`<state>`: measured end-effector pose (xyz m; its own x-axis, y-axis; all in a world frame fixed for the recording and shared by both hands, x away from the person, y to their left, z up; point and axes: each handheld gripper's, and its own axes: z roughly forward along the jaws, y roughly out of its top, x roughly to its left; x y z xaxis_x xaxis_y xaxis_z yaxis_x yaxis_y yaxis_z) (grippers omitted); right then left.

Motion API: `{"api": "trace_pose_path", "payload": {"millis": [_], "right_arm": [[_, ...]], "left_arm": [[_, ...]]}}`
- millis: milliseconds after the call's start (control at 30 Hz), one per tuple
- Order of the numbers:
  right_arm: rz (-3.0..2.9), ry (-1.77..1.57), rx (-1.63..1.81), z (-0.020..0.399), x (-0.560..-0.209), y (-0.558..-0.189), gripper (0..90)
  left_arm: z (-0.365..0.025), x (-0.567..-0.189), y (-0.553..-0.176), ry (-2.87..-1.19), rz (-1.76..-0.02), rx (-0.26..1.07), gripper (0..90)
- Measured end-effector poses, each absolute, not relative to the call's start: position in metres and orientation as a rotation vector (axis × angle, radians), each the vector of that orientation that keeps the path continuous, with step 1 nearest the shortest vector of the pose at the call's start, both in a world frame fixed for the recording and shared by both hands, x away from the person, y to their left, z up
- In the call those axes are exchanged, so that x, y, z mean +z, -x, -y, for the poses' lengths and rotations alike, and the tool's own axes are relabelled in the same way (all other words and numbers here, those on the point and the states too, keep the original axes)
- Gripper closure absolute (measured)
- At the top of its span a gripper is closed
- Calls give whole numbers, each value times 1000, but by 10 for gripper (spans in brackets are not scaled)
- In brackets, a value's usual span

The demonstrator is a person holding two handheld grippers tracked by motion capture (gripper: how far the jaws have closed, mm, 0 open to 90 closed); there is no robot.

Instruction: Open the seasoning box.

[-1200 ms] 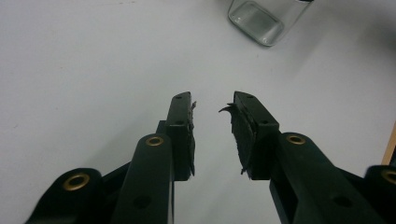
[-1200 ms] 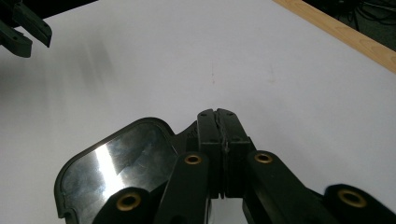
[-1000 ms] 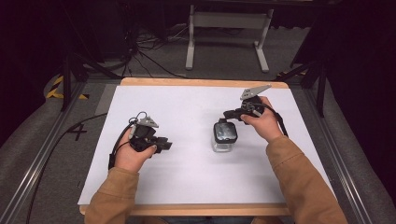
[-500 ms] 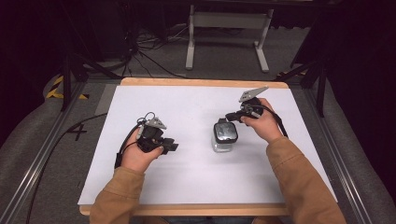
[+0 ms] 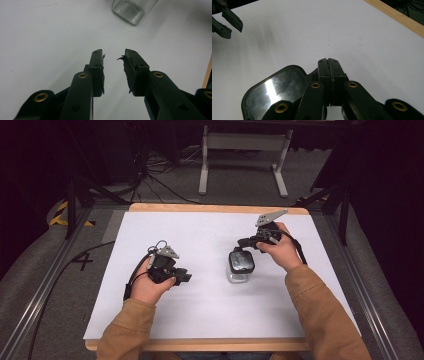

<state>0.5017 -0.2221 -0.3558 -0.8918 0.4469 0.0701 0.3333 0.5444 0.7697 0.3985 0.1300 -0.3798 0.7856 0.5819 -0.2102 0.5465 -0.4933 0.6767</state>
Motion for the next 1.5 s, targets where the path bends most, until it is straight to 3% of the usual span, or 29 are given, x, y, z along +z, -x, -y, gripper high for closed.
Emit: {"api": "trace_pose_path", "payload": {"millis": [733,1200,1500], "right_arm": [[-2673,-724,1246,221,-354,-507,900],[-2678,-736,1246,221,-354,-507,900],[-2681,-743,1245,221,-354,-508,900]], "left_arm": [[-116,-381,-398,-2202,-810,48,694],[-77,-379,-401,-2219,-705,28,766],[-57,-376,-402,-2201,-648,21,876]]}}
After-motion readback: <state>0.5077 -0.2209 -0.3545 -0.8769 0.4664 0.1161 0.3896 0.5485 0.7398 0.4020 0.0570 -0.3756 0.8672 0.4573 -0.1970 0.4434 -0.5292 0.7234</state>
